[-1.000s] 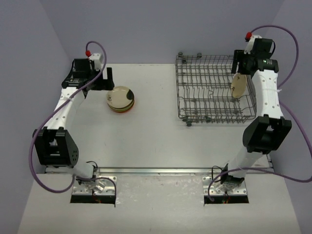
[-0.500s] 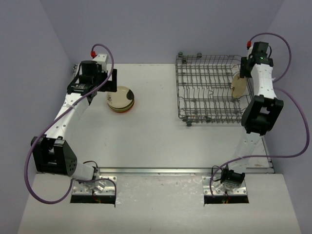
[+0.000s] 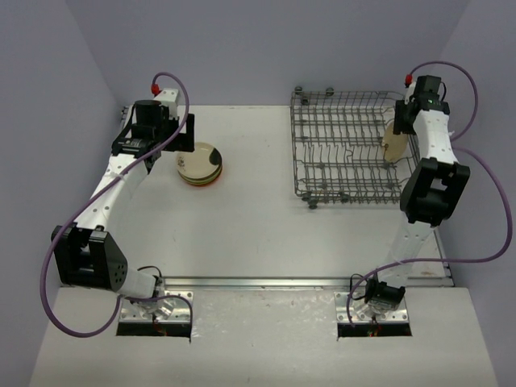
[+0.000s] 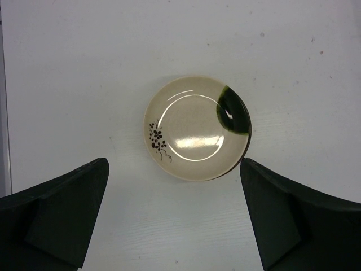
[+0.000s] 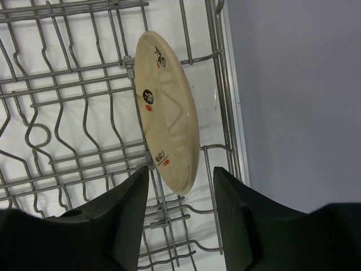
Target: Unload the plates from the dish rack
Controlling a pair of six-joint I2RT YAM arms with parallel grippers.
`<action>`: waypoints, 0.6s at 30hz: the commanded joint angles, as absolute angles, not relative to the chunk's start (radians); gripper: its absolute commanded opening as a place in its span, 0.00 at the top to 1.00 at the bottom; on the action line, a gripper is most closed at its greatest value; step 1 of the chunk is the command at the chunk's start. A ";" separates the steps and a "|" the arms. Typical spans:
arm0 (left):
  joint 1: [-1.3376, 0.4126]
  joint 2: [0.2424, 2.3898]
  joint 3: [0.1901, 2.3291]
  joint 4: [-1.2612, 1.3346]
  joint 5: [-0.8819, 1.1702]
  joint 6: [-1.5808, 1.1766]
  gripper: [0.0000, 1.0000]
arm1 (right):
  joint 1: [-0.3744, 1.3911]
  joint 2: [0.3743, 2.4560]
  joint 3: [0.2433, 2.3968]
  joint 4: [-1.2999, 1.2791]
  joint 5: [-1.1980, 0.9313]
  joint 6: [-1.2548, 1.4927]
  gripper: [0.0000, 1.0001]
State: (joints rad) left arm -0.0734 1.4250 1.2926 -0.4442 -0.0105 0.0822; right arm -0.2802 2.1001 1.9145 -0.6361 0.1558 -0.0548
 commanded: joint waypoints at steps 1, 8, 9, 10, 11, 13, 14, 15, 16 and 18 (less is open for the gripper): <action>-0.084 1.408 1.310 -0.401 -0.005 0.080 0.00 | -0.287 2.047 1.873 -0.565 0.167 0.027 0.50; -0.084 1.405 1.310 -0.403 -0.014 0.087 0.00 | -0.287 2.096 1.912 -0.542 0.178 0.073 0.52; -0.084 1.405 1.310 -0.402 -0.014 0.087 0.00 | -0.287 2.102 1.918 -0.538 0.182 0.075 0.52; -0.084 1.405 1.309 -0.402 -0.014 0.087 0.00 | -0.287 2.106 1.921 -0.533 0.185 0.075 0.53; -0.084 1.407 1.309 -0.400 -0.014 0.087 0.00 | -0.287 2.108 1.915 -0.521 0.186 0.076 0.54; -0.084 1.411 1.310 -0.399 -0.014 0.087 0.00 | -0.287 2.107 1.900 -0.486 0.186 0.075 0.55; -0.084 1.413 1.309 -0.398 -0.014 0.087 0.00 | -0.287 2.105 1.880 -0.461 0.183 0.071 0.56; -0.084 1.415 1.310 -0.397 -0.013 0.086 0.00 | -0.287 2.106 1.865 -0.447 0.186 0.065 0.57; -0.084 1.416 1.312 -0.397 -0.011 0.086 0.00 | -0.287 2.110 1.858 -0.430 0.193 0.056 0.58; -0.084 1.420 1.314 -0.396 -0.011 0.086 0.00 | -0.287 2.122 1.853 -0.415 0.206 0.044 0.58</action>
State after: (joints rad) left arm -0.0738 1.4250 1.2926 -0.4442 -0.0109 0.0822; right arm -0.2802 2.1029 1.8643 -0.5142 0.1672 0.0530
